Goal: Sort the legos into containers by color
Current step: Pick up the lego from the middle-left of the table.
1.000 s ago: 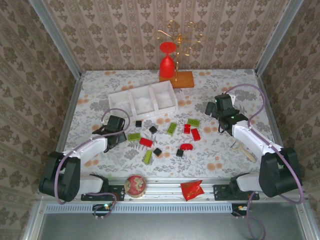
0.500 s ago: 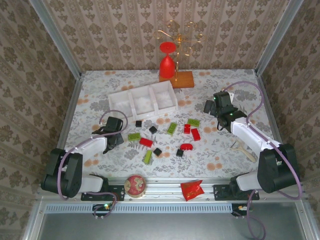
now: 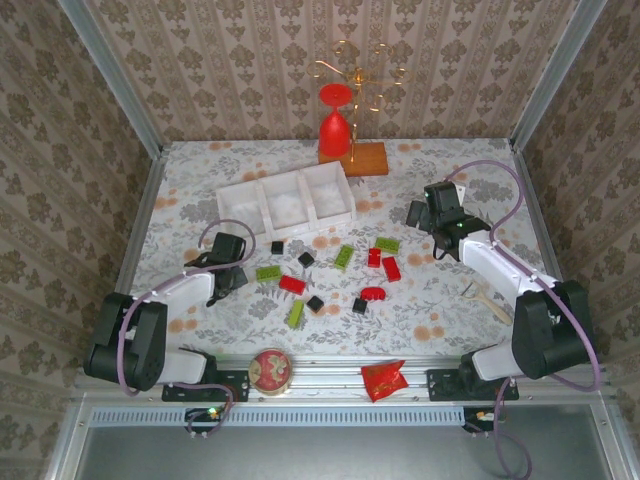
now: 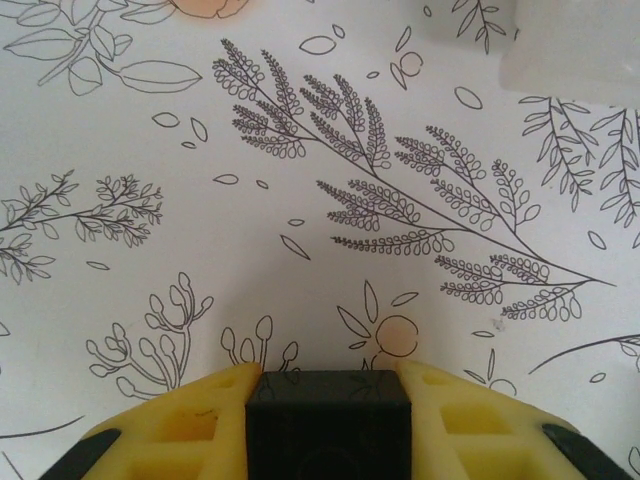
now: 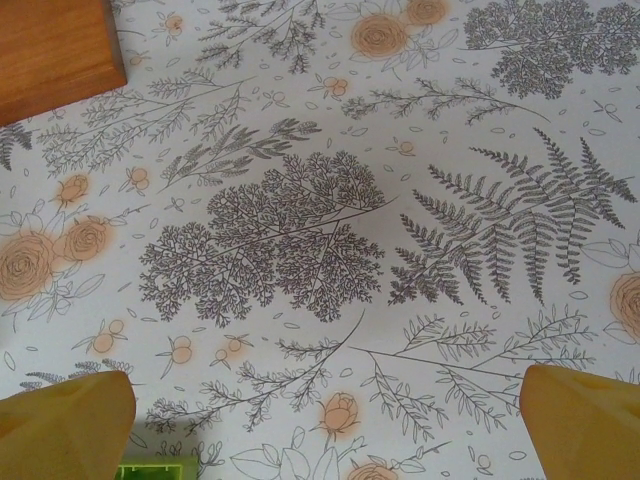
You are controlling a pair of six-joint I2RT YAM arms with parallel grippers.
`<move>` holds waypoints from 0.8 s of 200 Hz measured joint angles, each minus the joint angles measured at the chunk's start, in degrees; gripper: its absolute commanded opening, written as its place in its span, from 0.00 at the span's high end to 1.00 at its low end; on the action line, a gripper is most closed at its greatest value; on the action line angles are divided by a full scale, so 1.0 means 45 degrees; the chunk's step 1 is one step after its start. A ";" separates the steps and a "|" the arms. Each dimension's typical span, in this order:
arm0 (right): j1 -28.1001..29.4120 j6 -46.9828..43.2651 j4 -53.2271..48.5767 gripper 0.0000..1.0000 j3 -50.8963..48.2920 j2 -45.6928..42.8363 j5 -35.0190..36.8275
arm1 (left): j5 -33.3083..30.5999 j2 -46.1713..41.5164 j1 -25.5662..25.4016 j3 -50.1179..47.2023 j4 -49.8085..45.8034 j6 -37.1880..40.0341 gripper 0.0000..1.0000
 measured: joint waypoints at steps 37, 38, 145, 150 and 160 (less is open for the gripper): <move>0.0034 0.0000 -0.0340 0.00 0.0010 -0.0044 0.0058 | 0.0005 -0.0427 0.0000 0.0000 -0.0180 0.0000 0.88; 0.0034 0.0005 -0.0350 0.00 0.0010 -0.0044 0.0058 | 0.0005 -0.0447 0.0000 0.0000 -0.0189 0.0000 0.88; 0.0165 0.0199 -0.0627 0.00 0.0049 -0.0539 0.0267 | -0.0782 -0.2259 -0.0253 0.2914 -0.0656 0.2103 0.91; 0.0175 0.0228 -0.0631 0.00 0.0068 -0.0539 0.0272 | -0.0772 -0.2074 -0.0253 0.3109 -0.0549 0.2254 0.92; 0.0204 0.0248 -0.0661 0.00 0.0155 -0.0539 0.0277 | -0.0763 -0.1656 -0.0253 0.3487 -0.0296 0.2521 0.92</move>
